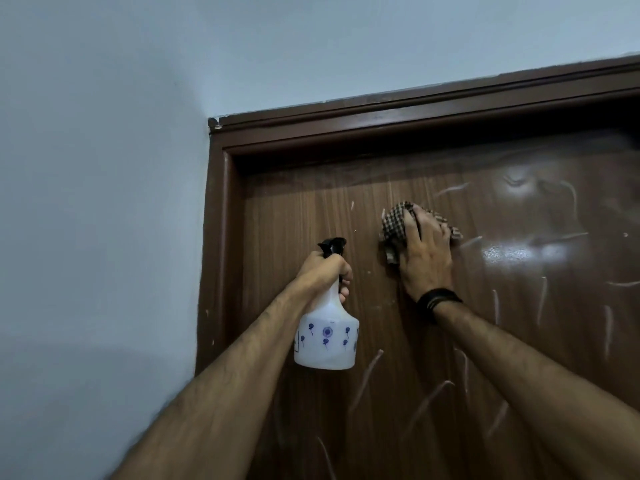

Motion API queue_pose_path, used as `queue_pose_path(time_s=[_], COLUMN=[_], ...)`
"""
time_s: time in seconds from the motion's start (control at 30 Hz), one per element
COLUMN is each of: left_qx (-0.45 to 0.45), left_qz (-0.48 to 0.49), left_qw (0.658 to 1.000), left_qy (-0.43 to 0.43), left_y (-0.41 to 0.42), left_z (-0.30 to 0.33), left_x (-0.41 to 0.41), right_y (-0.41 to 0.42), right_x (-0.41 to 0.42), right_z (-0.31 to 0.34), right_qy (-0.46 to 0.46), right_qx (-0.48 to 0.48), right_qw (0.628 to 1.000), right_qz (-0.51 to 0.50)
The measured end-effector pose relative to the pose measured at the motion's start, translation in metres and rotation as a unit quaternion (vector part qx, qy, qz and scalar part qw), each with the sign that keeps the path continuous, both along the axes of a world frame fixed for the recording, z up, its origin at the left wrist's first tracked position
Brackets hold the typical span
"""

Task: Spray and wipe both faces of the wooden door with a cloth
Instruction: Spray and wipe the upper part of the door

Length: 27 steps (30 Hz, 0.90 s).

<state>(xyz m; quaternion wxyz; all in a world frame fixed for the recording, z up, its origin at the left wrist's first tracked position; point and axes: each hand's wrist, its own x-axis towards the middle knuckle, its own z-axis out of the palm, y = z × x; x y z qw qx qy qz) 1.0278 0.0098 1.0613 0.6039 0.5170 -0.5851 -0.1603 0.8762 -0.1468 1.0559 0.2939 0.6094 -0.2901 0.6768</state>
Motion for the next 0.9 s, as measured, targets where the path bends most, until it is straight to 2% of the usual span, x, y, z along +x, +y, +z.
queue_pose_path(time_s=[0.1, 0.33, 0.53, 0.63, 0.77, 0.9], left_qx=[-0.008, 0.0, -0.025, -0.045, -0.062, -0.024], left_qz=[-0.015, 0.025, 0.042, 0.051, 0.068, 0.069], left_qw=[1.0, 0.999, 0.998, 0.996, 0.994, 0.996], left_qy=[0.0, 0.02, 0.036, 0.05, 0.061, 0.059], left_y=[-0.012, -0.03, -0.029, -0.023, -0.015, -0.01], left_z=[0.006, 0.004, 0.01, 0.019, 0.025, 0.013], left_x=[-0.012, -0.018, -0.015, -0.013, -0.009, -0.006], right_y=[-0.01, -0.019, -0.014, -0.009, -0.004, -0.007], right_x=[-0.006, -0.004, 0.004, 0.02, 0.035, 0.033], right_z=[0.02, -0.036, 0.066, 0.091, 0.053, 0.002], right_qy=[0.029, 0.147, 0.137, 0.151, 0.22, 0.273], right_qx=[0.047, 0.012, 0.042, 0.035, -0.003, -0.024], right_qw=[0.998, 0.989, 0.989, 0.988, 0.975, 0.961], right_qz=[-0.013, -0.026, -0.023, -0.014, -0.011, -0.018])
